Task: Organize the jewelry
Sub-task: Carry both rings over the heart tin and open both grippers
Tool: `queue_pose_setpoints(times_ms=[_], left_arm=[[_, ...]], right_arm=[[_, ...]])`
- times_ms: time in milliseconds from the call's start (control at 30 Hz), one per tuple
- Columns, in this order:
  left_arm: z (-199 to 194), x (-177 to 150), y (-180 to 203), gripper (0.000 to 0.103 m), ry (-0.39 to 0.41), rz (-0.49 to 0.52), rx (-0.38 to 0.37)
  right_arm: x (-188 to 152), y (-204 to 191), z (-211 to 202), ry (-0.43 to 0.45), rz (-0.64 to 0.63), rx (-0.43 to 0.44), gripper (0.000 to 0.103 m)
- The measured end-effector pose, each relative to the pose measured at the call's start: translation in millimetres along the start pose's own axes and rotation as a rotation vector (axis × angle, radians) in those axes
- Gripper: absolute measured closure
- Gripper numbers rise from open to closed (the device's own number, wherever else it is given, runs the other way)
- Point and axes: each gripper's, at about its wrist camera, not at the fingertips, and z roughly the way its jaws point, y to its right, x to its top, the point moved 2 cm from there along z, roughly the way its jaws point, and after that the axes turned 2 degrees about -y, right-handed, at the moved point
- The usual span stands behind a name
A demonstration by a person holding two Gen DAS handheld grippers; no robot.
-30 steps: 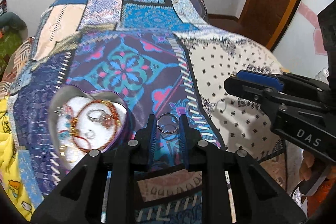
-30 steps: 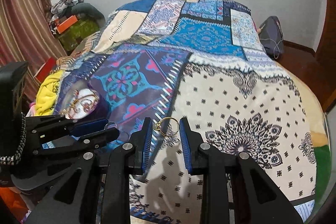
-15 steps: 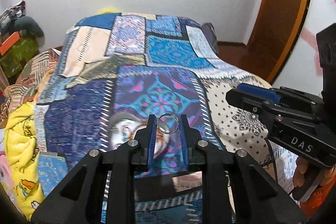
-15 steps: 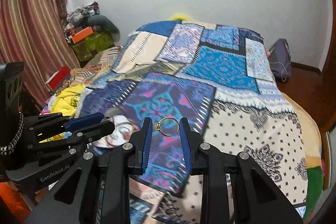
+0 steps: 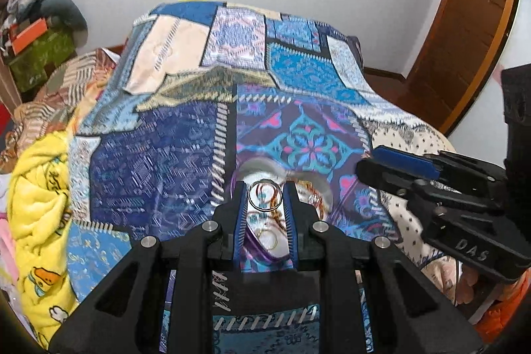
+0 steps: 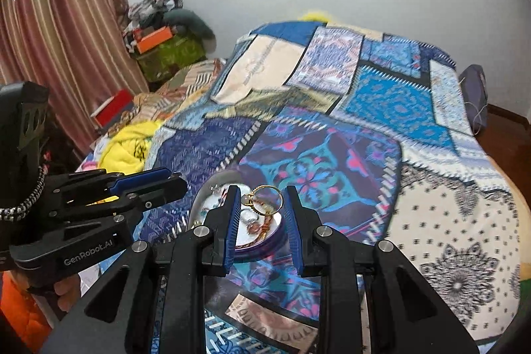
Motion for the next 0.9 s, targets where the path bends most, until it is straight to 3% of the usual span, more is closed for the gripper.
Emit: queue_pose_setpoints(times_ms=[333,700,900], left_arm=[[27,-7,-6,0.082,-0.067,-0.015,-0.051],[24,-1,-10,0.082,-0.057,-0.024,-0.042],[1,6,-12,0.082,-0.009,-0.035,-0.022]], right_arm=[[-18,-10,35,-0.108,-0.043,0.033,0.079],[-23,-18,45,-0.135,-0.088,0.042,0.079],[-21,-19,42,-0.146,-0.094,0.019,0.079]])
